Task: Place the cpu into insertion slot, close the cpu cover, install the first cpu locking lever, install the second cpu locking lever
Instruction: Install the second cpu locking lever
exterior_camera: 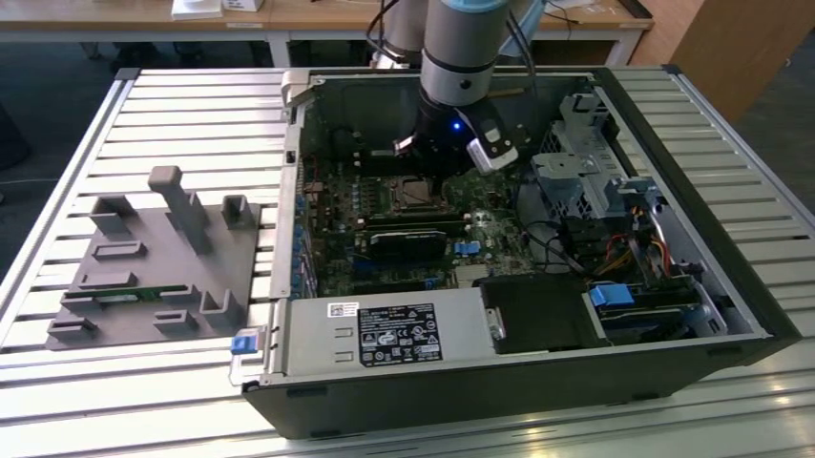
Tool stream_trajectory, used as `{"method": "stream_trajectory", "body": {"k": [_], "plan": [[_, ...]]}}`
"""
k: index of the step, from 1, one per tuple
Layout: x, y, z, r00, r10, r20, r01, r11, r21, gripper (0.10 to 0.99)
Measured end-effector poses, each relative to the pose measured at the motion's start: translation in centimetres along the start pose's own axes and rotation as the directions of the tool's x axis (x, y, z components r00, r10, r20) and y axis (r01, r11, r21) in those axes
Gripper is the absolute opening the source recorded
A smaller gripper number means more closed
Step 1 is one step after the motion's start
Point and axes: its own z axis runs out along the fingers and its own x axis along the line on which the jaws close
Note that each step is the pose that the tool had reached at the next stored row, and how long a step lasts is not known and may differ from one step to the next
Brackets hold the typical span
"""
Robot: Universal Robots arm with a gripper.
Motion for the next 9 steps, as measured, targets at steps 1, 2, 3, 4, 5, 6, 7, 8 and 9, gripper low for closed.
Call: {"method": "stream_trajectory", "body": {"k": [1,2,3,4,5,6,7,8,9], "plan": [[0.00,-0.01,-0.06,1.0000,0.000,-0.0001,0.000,1.0000,0.000,0.106],[0.01,0.00,-0.14,1.0000,0.000,-0.0001,0.000,1.0000,0.000,0.106],[0.01,0.01,-0.25,1.0000,0.000,0.0000,0.000,1.0000,0.000,0.106],[0.02,0.02,-0.44,1.0000,0.000,0.0000,0.000,1.0000,0.000,0.106],[0.02,0.04,-0.66,1.0000,0.000,0.0000,0.000,1.0000,0.000,0.106],[0.03,0.06,-0.94,1.0000,0.000,-0.0001,0.000,1.0000,0.000,0.106],[0.03,0.08,-1.24,1.0000,0.000,0.0000,0.000,1.0000,0.000,0.106],[0.03,0.10,-1.51,1.0000,0.000,-0.0001,0.000,1.0000,0.001,0.106],[0.03,0.11,-1.75,1.0000,0.000,-0.0001,0.000,1.0000,0.001,0.106]]}}
